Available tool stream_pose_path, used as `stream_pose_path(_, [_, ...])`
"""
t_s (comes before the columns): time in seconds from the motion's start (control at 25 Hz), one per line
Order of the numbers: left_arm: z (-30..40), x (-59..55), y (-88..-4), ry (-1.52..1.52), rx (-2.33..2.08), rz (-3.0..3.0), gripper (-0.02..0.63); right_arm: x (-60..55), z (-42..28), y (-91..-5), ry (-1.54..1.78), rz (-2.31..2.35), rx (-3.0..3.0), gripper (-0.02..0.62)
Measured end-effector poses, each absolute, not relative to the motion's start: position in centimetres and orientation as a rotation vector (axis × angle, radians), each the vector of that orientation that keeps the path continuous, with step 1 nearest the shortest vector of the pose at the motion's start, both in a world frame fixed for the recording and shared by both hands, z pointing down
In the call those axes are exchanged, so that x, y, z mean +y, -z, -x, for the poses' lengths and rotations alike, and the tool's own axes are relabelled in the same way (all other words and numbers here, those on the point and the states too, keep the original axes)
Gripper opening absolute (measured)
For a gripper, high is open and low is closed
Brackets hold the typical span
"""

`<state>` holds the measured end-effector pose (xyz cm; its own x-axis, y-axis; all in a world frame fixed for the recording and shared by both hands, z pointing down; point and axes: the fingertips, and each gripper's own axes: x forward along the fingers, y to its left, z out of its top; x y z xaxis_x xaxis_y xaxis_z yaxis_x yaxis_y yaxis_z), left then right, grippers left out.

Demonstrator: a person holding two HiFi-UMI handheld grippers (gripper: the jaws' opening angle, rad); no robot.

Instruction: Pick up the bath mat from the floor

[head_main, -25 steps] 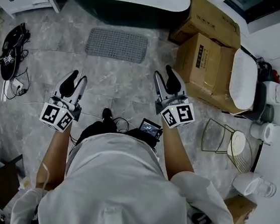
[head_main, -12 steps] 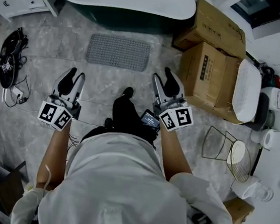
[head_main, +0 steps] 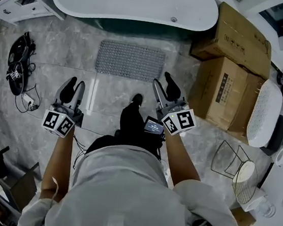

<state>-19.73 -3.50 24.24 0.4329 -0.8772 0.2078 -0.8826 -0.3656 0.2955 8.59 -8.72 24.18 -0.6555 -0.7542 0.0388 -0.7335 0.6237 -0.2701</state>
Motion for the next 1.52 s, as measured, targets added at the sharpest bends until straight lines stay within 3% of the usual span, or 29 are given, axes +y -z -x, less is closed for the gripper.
stream_pose_path(0.2, [21.3, -10.2, -28.5, -0.108, -1.527, -2.220, 0.147, -17.0, -10.9, -29.9, 0.662, 1.277, 2.682, 0.202])
stream_pose_path(0.48, [22.2, -15.7, -34.1, -0.200, -1.502, -2.152, 0.147, -25.9, -9.8, -37.8, 0.719, 1.200, 2.674, 0.202])
stream_pose_path(0.76, [23.0, -17.4, -42.0, -0.247, -1.422, -2.098, 0.147, -27.4, -9.7, -53.5, 0.821, 1.226, 2.944, 0.202])
stream_pose_path(0.96, [23.5, -18.4, -51.9, -0.372, -1.279, -2.086, 0.147, -23.3, -14.4, -64.9, 1.080, 1.293, 3.084, 0.202])
stream_pose_path(1.2, [26.3, -18.6, -66.6, -0.492, -1.129, -1.963, 0.155, -19.8, -18.5, -75.1, 1.413, 1.574, 2.820, 0.210])
stream_pose_path(1.52, [32.8, -18.6, -83.3, -0.589, -1.097, -1.770, 0.158, -19.4, -18.5, -87.2, 1.650, 1.709, 2.731, 0.222])
